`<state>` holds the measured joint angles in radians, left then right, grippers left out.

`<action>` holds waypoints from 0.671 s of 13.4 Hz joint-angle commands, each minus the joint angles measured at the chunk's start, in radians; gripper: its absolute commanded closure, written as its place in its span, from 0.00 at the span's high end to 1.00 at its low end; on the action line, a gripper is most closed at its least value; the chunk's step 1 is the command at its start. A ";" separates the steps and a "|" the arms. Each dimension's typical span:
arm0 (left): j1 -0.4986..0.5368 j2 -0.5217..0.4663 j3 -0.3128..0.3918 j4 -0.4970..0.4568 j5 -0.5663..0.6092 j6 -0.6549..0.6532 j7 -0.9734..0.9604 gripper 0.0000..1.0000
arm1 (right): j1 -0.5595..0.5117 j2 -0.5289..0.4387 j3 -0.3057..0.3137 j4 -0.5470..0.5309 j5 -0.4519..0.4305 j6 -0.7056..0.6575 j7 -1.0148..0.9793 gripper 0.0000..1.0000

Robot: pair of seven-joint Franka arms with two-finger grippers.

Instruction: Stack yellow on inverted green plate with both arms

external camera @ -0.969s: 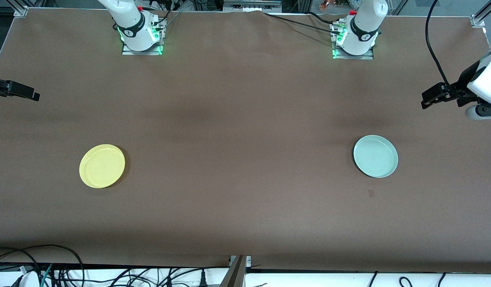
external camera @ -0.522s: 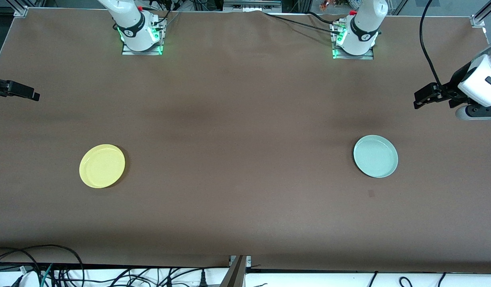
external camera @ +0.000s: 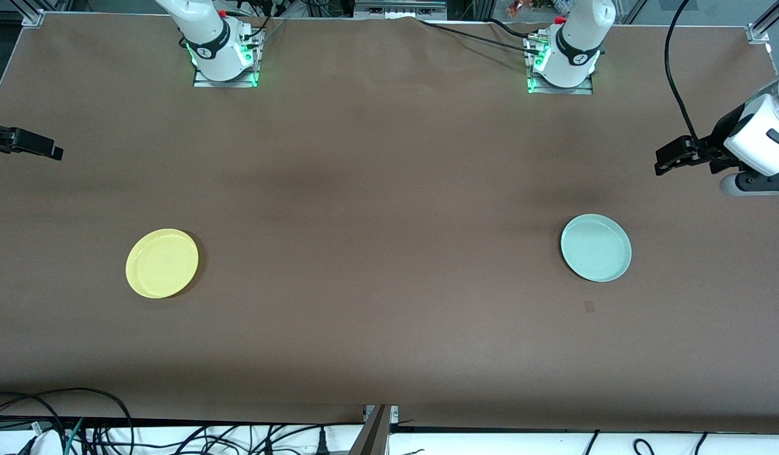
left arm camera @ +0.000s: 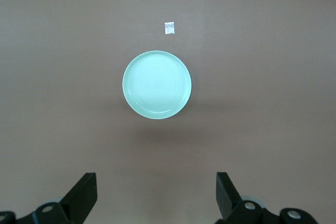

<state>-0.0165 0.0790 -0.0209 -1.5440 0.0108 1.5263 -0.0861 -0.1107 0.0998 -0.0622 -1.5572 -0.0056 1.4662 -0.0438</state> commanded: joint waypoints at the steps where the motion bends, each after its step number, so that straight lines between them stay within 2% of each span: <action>1: 0.001 0.011 -0.002 0.018 -0.003 -0.015 0.013 1.00 | 0.002 -0.003 0.002 0.011 -0.007 -0.021 0.009 1.00; 9: -0.008 0.016 -0.007 0.018 -0.003 -0.018 0.008 1.00 | 0.000 -0.003 0.002 0.009 -0.007 -0.021 0.009 1.00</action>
<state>-0.0197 0.0889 -0.0286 -1.5440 0.0108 1.5249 -0.0861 -0.1107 0.0998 -0.0622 -1.5572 -0.0056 1.4637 -0.0438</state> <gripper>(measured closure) 0.000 0.000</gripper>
